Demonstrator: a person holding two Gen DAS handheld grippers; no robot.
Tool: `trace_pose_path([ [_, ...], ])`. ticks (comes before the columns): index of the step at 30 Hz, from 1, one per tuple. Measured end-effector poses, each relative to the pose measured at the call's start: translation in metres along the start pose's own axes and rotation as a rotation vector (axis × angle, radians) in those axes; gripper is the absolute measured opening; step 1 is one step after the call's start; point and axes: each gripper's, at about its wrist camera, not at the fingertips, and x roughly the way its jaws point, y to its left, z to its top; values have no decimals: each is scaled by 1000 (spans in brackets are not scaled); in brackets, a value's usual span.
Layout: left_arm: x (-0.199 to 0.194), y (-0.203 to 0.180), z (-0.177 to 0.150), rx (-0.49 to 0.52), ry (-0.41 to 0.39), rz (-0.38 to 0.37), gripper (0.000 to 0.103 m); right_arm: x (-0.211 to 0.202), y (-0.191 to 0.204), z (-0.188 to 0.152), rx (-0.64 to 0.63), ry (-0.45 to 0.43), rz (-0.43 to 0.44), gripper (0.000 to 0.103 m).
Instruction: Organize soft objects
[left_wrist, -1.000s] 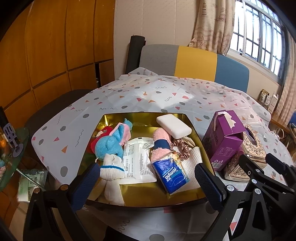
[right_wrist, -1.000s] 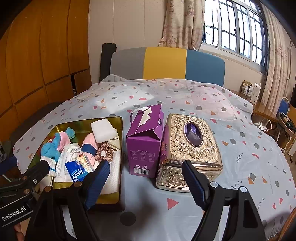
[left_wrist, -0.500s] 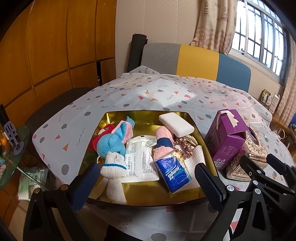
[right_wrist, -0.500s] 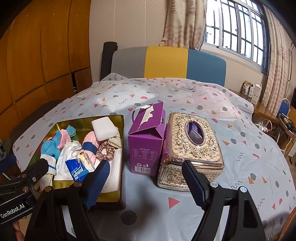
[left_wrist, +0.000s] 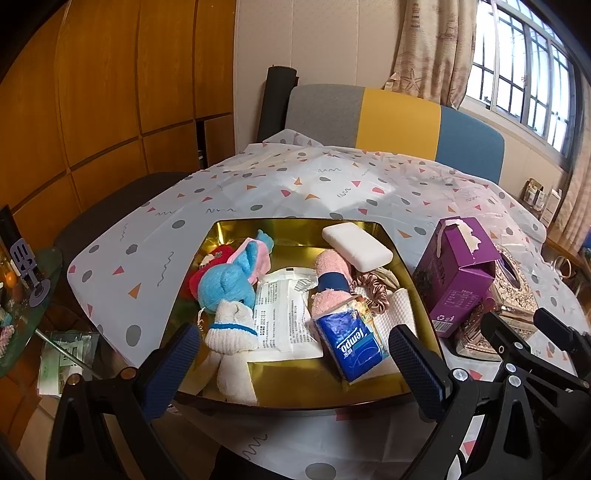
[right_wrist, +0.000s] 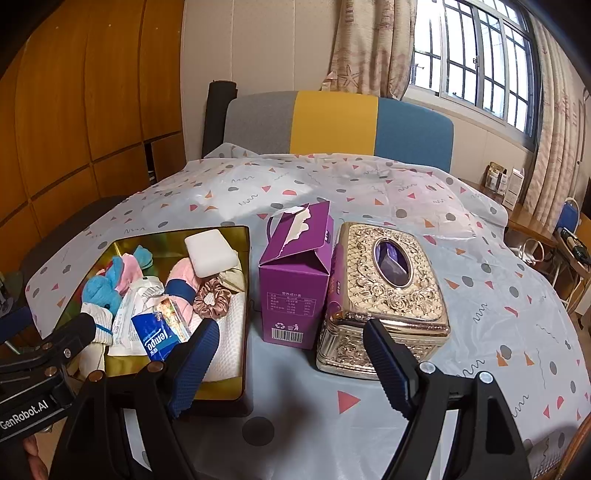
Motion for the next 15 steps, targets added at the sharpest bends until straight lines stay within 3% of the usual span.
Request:
trace_pose_path([
  [15, -1, 0, -1, 2, 1, -1, 103, 0, 0, -2, -4, -1, 1, 82],
])
